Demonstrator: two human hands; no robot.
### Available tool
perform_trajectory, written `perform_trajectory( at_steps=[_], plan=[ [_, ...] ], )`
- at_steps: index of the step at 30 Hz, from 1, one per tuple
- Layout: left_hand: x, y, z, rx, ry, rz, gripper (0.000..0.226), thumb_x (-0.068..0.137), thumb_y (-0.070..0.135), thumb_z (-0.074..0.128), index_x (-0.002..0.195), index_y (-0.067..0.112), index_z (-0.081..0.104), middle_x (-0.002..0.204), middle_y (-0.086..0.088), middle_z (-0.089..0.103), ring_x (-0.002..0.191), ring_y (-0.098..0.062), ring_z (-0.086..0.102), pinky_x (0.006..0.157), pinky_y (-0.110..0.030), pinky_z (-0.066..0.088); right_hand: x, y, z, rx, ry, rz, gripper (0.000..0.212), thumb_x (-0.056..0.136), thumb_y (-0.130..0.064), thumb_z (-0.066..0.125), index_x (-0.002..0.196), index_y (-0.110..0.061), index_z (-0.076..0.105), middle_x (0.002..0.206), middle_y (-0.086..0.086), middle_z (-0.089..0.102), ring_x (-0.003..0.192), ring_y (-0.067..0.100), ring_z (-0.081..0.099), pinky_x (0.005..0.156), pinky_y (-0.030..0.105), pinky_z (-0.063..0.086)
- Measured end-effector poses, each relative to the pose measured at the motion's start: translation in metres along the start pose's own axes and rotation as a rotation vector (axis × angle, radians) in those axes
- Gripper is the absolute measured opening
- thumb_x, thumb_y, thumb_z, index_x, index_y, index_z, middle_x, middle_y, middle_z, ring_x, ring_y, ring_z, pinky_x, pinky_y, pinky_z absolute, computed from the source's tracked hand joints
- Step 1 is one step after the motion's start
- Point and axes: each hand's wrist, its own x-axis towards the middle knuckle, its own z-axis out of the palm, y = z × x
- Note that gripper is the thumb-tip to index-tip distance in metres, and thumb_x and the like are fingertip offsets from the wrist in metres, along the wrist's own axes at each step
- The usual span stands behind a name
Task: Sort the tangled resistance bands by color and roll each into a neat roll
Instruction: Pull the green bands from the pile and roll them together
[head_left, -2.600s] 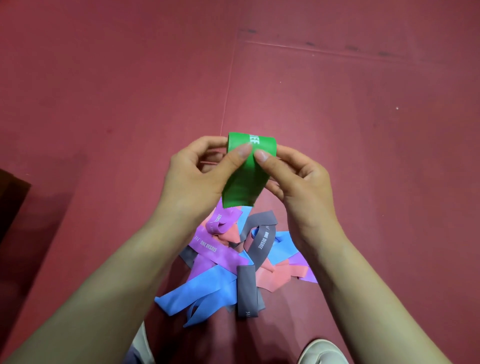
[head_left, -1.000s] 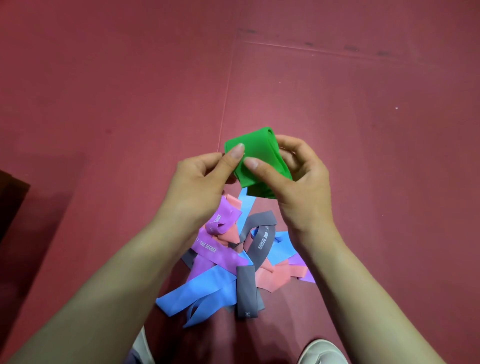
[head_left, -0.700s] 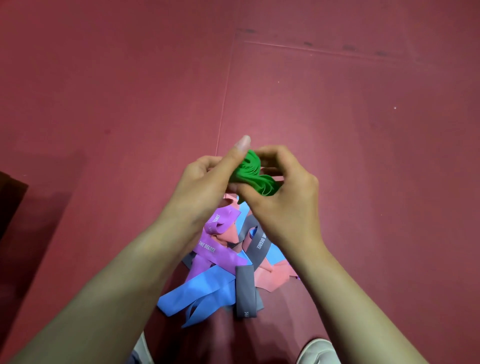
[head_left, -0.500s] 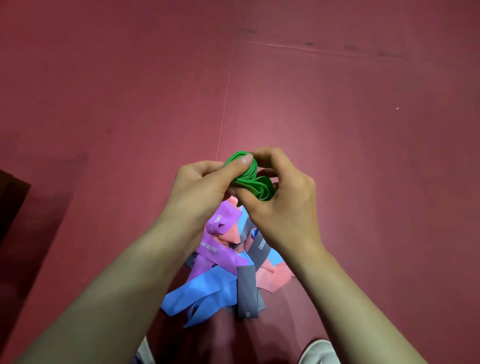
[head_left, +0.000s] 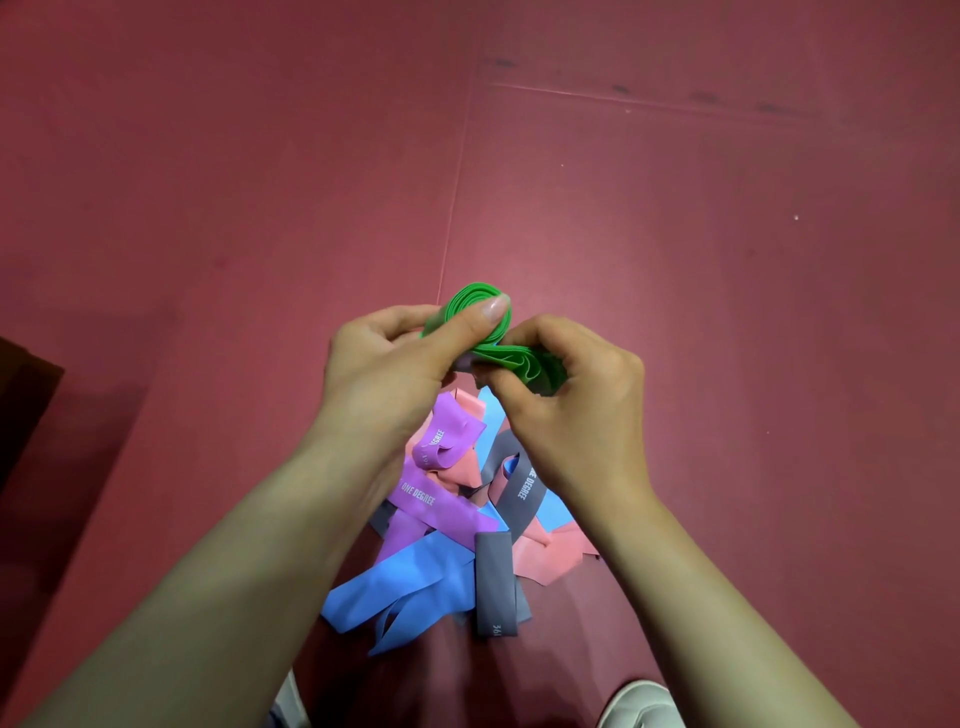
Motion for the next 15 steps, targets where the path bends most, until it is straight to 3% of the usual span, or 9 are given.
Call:
perform_trajectory(
  at_steps=[4,7,11,13,15],
  plan=[
    [0.002,0.000,-0.002,0.012,-0.012,-0.035,0.059,0.038,0.051,0.080,0.083,0.012,0.074,0.073,-0.005,0.074,0.065,-0.011,0.068,0.063,-0.018,0.052,0.001,0.001,-0.002,-0.016,-0.027,0.003,0.005,0.072,-0.015,0.072,0.075,-0.011,0.070,0.066,0.001,0.063,0.063,0.019,0.053,0.060,0.042,0.046],
    [0.004,0.001,-0.004,0.035,-0.039,-0.083,0.050,0.048,0.042,0.084,0.085,0.009,0.073,0.070,-0.006,0.073,0.061,-0.011,0.068,0.058,-0.016,0.051,0.003,0.001,-0.004,0.034,-0.068,0.053,0.009,0.070,-0.009,0.077,0.075,-0.013,0.070,0.076,-0.004,0.065,0.075,0.021,0.057,0.066,0.042,0.048],
    [0.007,0.005,-0.012,0.150,-0.131,-0.189,0.034,0.064,0.032,0.081,0.086,0.007,0.073,0.082,-0.013,0.075,0.072,-0.017,0.070,0.068,-0.024,0.055,0.006,-0.001,-0.011,0.171,-0.197,0.169,0.037,0.065,-0.009,0.083,0.081,-0.028,0.056,0.100,-0.012,0.068,0.092,0.021,0.063,0.079,0.040,0.051],
    [0.007,0.008,-0.016,0.205,-0.231,-0.236,0.020,0.068,0.029,0.079,0.076,0.011,0.073,0.081,-0.013,0.075,0.070,-0.016,0.070,0.065,-0.021,0.054,0.007,0.000,-0.015,0.233,-0.270,0.196,0.050,0.061,-0.009,0.085,0.090,-0.028,0.049,0.097,-0.013,0.070,0.086,0.012,0.065,0.078,0.030,0.052],
    [0.007,0.010,-0.019,0.250,-0.288,-0.273,0.014,0.072,0.026,0.077,0.071,0.013,0.071,0.073,-0.010,0.074,0.062,-0.012,0.068,0.061,-0.019,0.051,0.006,0.000,-0.016,0.251,-0.346,0.192,0.056,0.061,-0.007,0.085,0.101,-0.029,0.053,0.087,-0.011,0.072,0.079,0.007,0.066,0.076,0.021,0.051]
  ],
)
